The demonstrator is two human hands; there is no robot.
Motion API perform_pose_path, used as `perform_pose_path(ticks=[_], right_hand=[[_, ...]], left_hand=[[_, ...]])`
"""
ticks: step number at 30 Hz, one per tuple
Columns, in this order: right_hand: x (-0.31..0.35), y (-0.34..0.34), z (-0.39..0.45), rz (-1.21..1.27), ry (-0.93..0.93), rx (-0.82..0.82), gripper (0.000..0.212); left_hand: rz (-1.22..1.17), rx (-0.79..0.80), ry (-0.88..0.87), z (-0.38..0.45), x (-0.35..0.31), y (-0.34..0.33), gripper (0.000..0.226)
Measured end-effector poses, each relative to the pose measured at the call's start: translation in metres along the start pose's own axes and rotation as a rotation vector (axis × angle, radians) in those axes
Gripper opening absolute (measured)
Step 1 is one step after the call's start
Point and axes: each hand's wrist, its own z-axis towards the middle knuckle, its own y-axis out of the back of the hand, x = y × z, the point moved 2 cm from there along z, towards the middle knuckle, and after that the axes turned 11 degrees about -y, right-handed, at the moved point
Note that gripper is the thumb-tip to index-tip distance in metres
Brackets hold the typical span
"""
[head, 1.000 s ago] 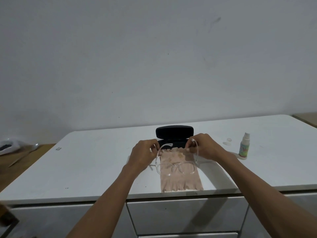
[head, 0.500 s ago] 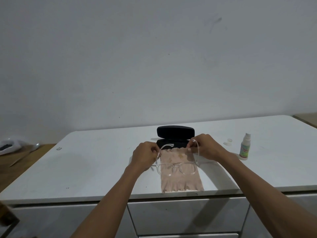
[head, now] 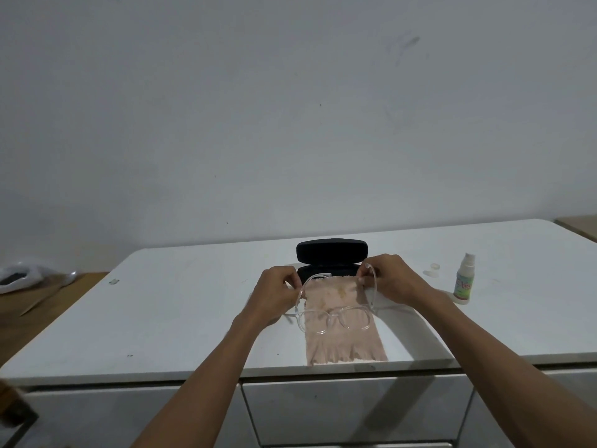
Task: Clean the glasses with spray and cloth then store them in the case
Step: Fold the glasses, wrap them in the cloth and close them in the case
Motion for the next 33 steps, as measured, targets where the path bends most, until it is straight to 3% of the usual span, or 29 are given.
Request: perform_pose_path(ticks=[6, 9, 15, 21, 26, 30, 33], right_hand=[[-0.003, 0.0, 0.0, 0.007, 0.008, 0.012, 0.01], [-0.001, 0.002, -0.001, 0.051, -0.004, 0.03, 0.018], [-0.001, 0.011, -0.005, 0.255, -0.042, 0.107, 0.022], [0.006, 0.026, -0.024, 0.406, -0.068, 0.235, 0.033], [0.008, 0.032, -0.03, 0.439, -0.101, 0.389, 0.034], [0.009, 0.03, -0.03, 0.402, -0.12, 0.424, 0.024], [0.01, 0.029, -0.03, 0.378, -0.136, 0.43, 0.029]], left_hand=[[-0.136, -0.037, -0.024, 0.003, 0.002, -0.001, 0.03], [-0.163, 0.016, -0.007, 0.005, 0.0, 0.004, 0.036], [-0.312, 0.134, 0.016, 0.004, -0.013, 0.017, 0.004], [-0.319, 0.225, 0.052, 0.0, -0.018, 0.029, 0.003], [-0.294, 0.315, 0.065, -0.004, -0.021, 0.034, 0.015], [-0.243, 0.406, 0.056, -0.004, -0.022, 0.037, 0.016], [-0.233, 0.481, 0.068, -0.004, -0.026, 0.037, 0.029]])
